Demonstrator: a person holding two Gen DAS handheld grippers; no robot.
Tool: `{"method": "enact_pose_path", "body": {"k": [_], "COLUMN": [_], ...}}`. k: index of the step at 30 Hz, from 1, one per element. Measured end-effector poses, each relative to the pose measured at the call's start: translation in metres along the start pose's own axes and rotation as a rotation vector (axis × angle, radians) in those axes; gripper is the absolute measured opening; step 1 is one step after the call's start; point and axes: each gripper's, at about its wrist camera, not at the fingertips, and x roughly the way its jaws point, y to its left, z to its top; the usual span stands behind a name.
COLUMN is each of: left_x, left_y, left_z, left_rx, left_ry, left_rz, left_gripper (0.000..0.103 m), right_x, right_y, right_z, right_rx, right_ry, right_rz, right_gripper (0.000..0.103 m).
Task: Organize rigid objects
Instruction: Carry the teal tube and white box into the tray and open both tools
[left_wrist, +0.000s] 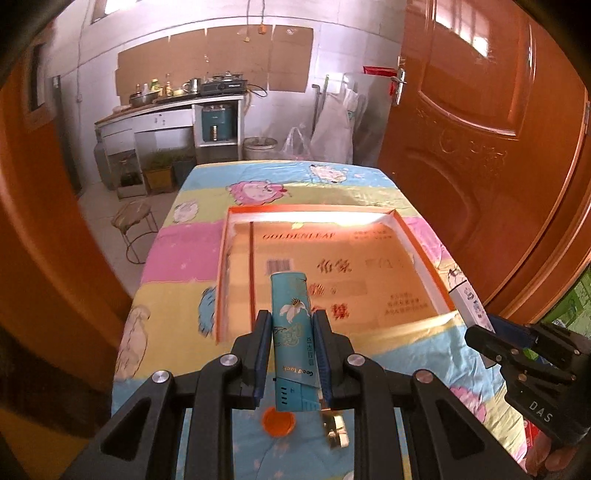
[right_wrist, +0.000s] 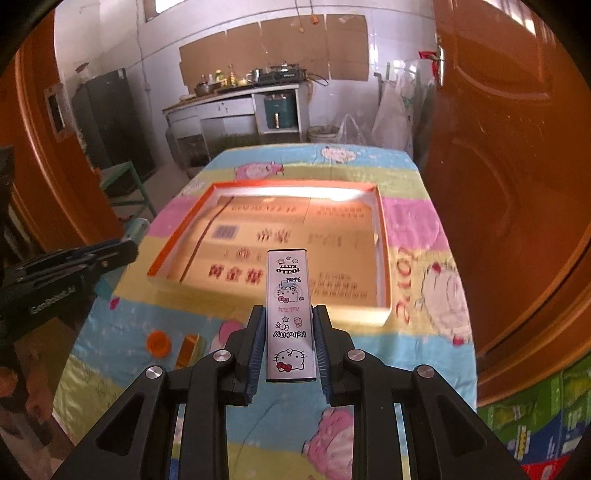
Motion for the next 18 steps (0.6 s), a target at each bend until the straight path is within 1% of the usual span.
{"method": "enact_pose_path", "body": {"k": [3,9,14,18], "left_x": [0.011,0.043,0.077,0.105], "left_y": [-0.004,-0.005,-0.006,-0.004], "left_z": [0.018,0.05,0.074,0.084], "left_rx": [0.01,0.019,0.047,0.054], "left_ry": [0.009,0.044,0.08,0.116], "left_rz": [-0.008,-0.027,-0.033,-0.032], "left_gripper": [0.023,0.023,0.023,0.023], "right_x": [0.007,0.033,0.066,0.1], "right_y": [-0.009,-0.022,-0.029,-0.034], "right_z": [0.02,0.056,0.086,0.104], "right_rx": [0.003,0.011,-0.001,0.011], "right_ry": [-0.003,0.021,0.051,0.098], "right_rz": [0.027,0.068,0.1,0.114], "right_gripper": [0.026,0.026,0.026,0.026]}}
